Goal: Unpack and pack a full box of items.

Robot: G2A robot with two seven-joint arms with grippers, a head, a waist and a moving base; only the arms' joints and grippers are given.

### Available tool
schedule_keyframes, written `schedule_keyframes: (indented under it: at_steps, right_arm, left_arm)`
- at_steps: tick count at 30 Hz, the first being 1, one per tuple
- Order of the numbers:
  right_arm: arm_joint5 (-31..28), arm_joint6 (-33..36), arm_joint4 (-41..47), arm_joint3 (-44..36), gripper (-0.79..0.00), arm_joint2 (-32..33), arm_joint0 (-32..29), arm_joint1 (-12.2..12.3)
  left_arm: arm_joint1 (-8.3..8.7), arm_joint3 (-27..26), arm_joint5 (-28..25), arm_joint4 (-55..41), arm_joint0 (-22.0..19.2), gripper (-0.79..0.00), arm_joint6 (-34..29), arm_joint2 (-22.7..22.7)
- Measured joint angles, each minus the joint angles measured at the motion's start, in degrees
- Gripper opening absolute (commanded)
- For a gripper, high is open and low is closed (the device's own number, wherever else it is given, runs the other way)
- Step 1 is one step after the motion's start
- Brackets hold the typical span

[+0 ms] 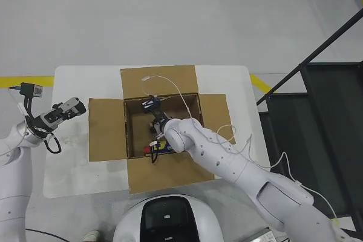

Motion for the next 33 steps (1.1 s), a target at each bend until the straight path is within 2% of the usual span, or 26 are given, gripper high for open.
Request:
schedule_keyframes:
  at_steps: [9, 17, 22, 33]
  right_arm:
    - [-3.36, 9.21, -8.47, -21.35, -0.785, 11.73, -10.87, 5.49]
    - [-6.08, 13.3, -13.52, -35.37, -0.785, 23.88, -20.65, 8.74]
    - [-6.84, 14.6, -15.22, -39.91, -0.785, 29.71, -24.22, 9.74]
    - [-6.85, 14.59, -15.2, -39.9, -0.785, 29.72, -24.21, 9.73]
  left_arm:
    - [0.0, 0.0, 0.0, 0.0, 0.0, 0.0, 0.0, 0.0]
    - [0.0, 0.0, 0.0, 0.0, 0.0, 0.0, 0.0, 0.0]
    - [0.0, 0.0, 0.0, 0.0, 0.0, 0.0, 0.0, 0.0]
    - [0.0, 0.0, 0.0, 0.0, 0.0, 0.0, 0.0, 0.0]
